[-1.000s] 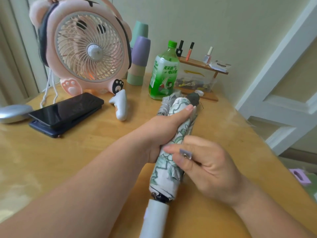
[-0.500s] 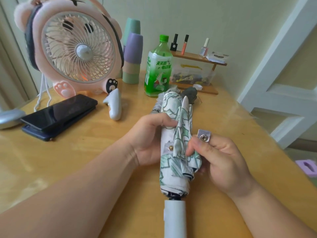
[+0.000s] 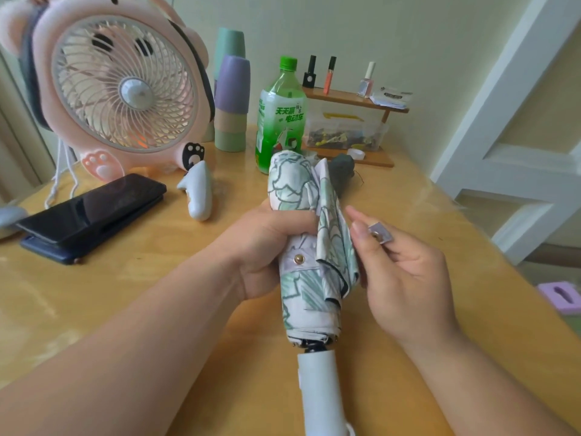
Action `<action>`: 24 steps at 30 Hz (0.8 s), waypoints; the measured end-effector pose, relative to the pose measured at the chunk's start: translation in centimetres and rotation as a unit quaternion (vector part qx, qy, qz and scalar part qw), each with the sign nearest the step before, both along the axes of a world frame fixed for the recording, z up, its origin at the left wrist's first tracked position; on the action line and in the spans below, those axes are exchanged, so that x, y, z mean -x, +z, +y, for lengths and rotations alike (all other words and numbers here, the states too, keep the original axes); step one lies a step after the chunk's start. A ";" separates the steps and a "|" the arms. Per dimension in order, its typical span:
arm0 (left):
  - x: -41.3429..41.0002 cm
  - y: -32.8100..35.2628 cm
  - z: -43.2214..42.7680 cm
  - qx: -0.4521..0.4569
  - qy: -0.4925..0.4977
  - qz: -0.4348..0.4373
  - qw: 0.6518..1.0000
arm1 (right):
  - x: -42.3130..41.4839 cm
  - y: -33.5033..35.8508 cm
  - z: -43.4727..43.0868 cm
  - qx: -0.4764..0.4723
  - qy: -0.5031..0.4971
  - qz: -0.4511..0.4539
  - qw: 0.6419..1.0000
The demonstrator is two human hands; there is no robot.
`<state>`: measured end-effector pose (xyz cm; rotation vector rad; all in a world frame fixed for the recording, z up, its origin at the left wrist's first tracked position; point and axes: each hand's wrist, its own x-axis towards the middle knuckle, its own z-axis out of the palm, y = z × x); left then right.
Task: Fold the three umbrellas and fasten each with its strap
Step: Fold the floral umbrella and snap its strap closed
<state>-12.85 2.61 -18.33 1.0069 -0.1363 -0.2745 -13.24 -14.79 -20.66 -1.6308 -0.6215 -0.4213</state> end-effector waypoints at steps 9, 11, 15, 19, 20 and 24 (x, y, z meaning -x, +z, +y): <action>1.1 -0.7 -1.1 -0.060 -0.135 0.011 0.989 | 0.1 1.1 -1.0 0.222 0.080 -0.182 0.955; 0.7 -0.7 -0.7 -0.051 -0.117 0.030 0.991 | 0.2 1.1 -1.0 0.212 0.075 -0.168 0.960; 0.7 0.4 -0.1 -0.004 -0.081 0.097 0.992 | 0.5 0.8 -0.4 0.205 0.090 -0.143 0.964; 0.7 0.2 -0.3 0.002 -0.065 0.155 0.986 | 1.0 0.5 0.4 0.207 0.118 -0.129 0.963; 0.7 0.1 -0.6 0.001 -0.053 0.167 0.985 | 1.1 0.6 0.4 0.198 0.124 -0.126 0.964; 0.8 -0.5 -1.6 -0.024 0.040 0.151 0.987 | 1.7 0.7 0.6 0.120 0.149 -0.093 0.977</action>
